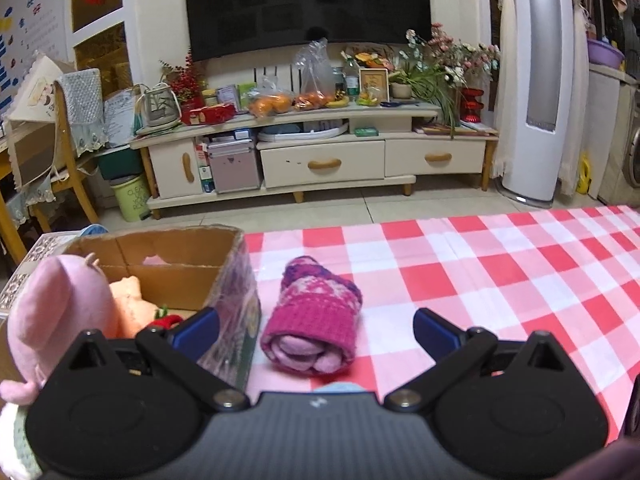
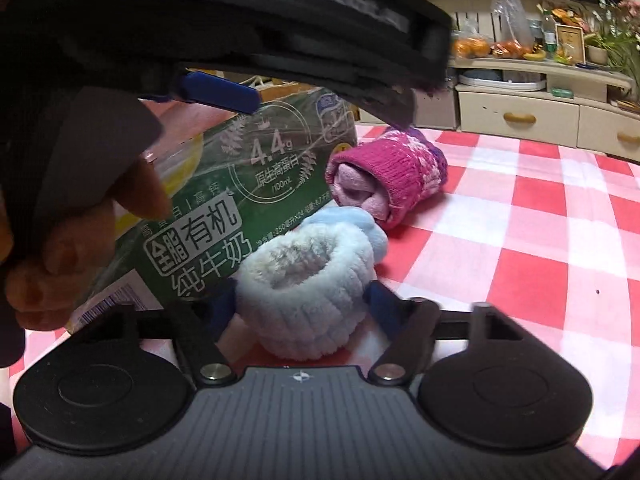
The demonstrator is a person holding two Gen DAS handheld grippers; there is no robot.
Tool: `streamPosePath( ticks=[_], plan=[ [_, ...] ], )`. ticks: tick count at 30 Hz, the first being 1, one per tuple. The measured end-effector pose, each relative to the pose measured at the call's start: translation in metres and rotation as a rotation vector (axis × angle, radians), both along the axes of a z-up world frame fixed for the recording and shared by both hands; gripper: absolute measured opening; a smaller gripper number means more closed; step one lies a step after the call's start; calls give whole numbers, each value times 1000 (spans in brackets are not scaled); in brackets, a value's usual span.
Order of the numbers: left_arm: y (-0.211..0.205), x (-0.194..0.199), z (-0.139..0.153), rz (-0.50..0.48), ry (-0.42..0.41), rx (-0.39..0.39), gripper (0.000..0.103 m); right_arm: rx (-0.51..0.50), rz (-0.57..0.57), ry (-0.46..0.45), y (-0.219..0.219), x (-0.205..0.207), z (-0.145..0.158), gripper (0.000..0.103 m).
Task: Organize soft objects
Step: 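Move the left tool to the pink knit sock roll while the right tool approaches the blue fluffy ring, then grasp the pink sock roll with the left tool while the right tool grasps the blue fluffy ring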
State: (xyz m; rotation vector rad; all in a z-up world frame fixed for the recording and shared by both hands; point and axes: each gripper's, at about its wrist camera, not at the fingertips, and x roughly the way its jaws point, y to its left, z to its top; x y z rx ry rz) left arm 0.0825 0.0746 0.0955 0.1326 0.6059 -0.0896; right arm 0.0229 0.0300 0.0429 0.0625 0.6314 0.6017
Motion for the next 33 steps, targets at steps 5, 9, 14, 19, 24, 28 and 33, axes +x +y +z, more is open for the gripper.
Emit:
streamPosePath(
  ticks=[5,9,14,19,24,28,33],
  plan=[
    [-6,5,-2,3,0,-3,102,30,-6,7,-12,-1,1,55],
    [-12,9,-5,-7,-1,-7,102,28,-42,11,-29,-2,2,52],
    [-19,17,-11,-16,-9,-18,102,27,-146,22,-66,-3,5,52],
    [-23,26,-22,-6,-10,-6,102,36,-249,31,-102,-4,6,53],
    [-22,40,-29,16,-35,39,102,67,-292,52,-113,0,2,59],
    [-26,44,-32,14,-44,65,102,81,-291,60,-106,-2,0,74],
    [-38,38,-34,-5,-90,134,102,76,-302,53,-104,4,1,94]
  ],
)
